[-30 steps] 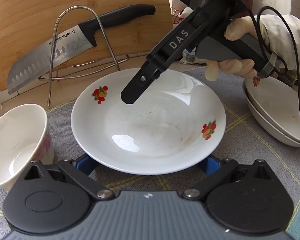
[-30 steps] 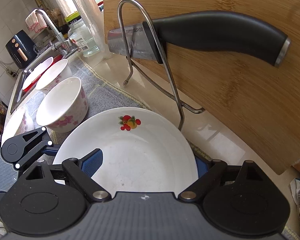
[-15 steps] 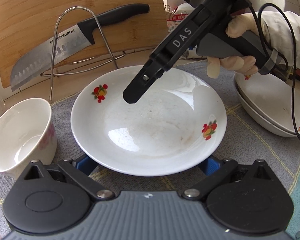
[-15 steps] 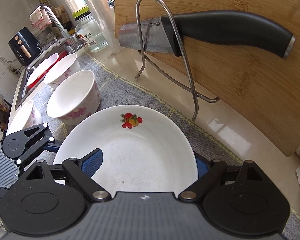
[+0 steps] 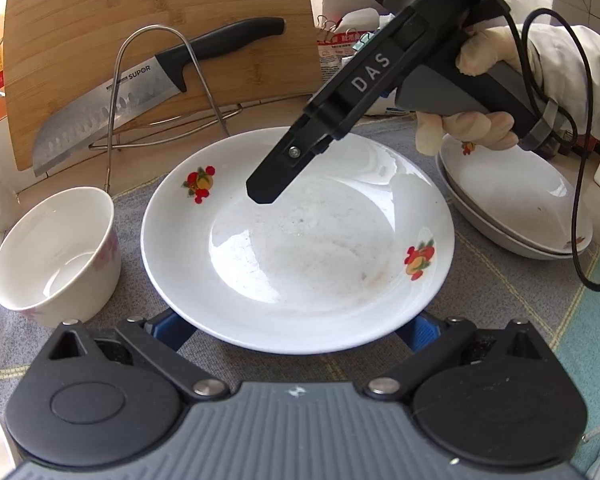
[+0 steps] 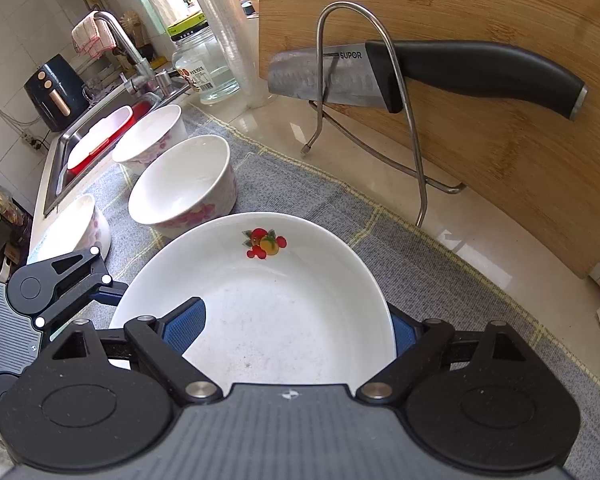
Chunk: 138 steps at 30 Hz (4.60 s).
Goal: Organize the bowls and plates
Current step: 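Lift the stained plate with both tools off the mat, then carry the stained plate with both tools toward the plate stack by the jar, then lower the stained plate with both tools onto the plate stack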
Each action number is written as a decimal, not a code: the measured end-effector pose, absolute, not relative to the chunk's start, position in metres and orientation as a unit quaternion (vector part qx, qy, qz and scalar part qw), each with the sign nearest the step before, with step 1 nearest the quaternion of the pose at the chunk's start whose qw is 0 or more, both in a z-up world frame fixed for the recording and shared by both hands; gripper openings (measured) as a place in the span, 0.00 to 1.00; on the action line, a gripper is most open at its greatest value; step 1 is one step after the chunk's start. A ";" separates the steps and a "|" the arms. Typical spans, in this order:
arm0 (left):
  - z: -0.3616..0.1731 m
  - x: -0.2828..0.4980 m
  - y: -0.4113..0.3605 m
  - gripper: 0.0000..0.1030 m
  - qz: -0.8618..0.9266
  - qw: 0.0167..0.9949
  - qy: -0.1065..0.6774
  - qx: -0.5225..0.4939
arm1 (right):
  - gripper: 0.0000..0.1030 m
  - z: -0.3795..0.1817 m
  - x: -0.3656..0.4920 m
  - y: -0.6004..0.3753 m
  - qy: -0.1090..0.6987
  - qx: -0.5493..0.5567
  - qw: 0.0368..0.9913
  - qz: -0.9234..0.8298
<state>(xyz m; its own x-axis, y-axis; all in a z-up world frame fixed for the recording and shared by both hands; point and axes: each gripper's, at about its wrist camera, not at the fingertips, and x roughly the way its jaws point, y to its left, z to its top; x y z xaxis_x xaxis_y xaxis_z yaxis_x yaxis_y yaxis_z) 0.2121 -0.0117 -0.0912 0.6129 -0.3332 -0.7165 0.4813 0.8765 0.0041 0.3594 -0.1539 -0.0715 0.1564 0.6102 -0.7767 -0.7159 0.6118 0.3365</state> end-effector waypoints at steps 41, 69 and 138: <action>-0.061 0.153 -0.016 0.99 -0.290 0.870 0.377 0.127 | 0.92 -0.041 0.269 -0.179 0.469 -0.021 0.793 0.388; -0.053 0.149 -0.077 0.99 -0.391 0.831 0.358 0.169 | 0.92 -0.029 0.218 -0.274 0.460 0.035 0.838 0.293; -0.070 0.202 -0.135 0.99 -0.451 0.792 0.364 0.194 | 0.92 -0.071 0.220 -0.348 0.499 0.078 0.842 0.189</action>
<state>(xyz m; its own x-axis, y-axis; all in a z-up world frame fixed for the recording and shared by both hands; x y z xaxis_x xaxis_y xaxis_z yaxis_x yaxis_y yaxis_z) 0.2016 -0.1354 -0.0704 0.3296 -0.5721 -0.7510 0.8549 0.5184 -0.0197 0.2204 -0.3484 -0.0706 0.4302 0.3954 -0.8115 -0.2398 0.9167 0.3196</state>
